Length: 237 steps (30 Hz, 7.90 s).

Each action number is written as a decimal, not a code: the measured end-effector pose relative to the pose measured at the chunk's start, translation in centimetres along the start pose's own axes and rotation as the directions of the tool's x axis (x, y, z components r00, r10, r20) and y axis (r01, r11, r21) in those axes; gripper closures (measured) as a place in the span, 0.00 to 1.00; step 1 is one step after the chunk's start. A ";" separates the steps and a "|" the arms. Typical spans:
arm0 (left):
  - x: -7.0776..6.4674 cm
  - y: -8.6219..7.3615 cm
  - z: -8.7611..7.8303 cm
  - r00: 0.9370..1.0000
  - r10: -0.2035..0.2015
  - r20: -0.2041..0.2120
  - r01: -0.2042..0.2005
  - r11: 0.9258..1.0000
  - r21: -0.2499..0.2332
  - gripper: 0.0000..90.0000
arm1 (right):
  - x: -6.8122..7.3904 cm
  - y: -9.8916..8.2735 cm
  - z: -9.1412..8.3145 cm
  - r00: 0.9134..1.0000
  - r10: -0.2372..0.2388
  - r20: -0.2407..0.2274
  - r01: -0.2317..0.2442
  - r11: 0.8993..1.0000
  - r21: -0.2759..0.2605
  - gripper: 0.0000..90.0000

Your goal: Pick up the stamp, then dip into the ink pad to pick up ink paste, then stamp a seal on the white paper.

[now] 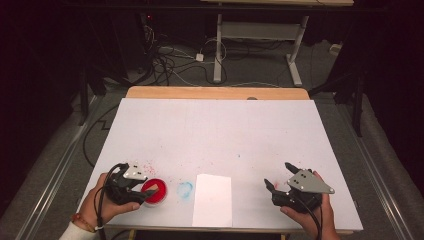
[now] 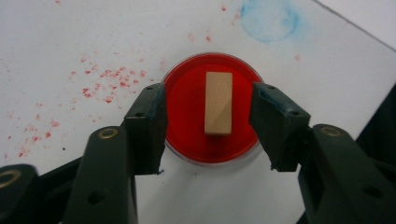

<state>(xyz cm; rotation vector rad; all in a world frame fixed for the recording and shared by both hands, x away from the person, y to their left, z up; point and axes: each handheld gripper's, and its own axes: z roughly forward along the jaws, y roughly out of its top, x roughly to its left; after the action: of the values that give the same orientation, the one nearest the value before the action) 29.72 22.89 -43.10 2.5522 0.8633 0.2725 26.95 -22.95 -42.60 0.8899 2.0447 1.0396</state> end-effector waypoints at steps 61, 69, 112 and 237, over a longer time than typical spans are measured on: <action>-0.4 0.5 -2.7 0.998 0.062 0.019 -0.059 0.993 -0.101 0.82 | -0.2 -0.1 0.6 1.000 -0.003 -0.026 0.004 1.000 0.014 0.26; -0.8 0.6 -1.0 0.996 0.081 0.040 -0.079 0.995 -0.053 0.82 | 0.0 -0.2 0.4 1.000 -0.009 -0.026 0.009 1.000 0.018 0.26; 0.0 0.0 2.1 0.996 0.040 0.080 -0.040 0.999 0.008 0.82 | 0.4 -0.3 0.6 0.999 -0.036 -0.036 0.037 0.999 0.032 0.25; 0.8 0.4 -0.2 0.999 0.028 0.042 -0.022 0.990 -0.138 0.82 | 0.1 -0.2 1.2 0.998 -0.044 -0.044 0.046 0.998 0.052 0.25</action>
<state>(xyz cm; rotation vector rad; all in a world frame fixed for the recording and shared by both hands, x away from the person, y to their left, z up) 30.51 23.18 -42.68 2.4330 0.7693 0.2728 27.80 -22.52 -43.34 0.8515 2.1269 0.9919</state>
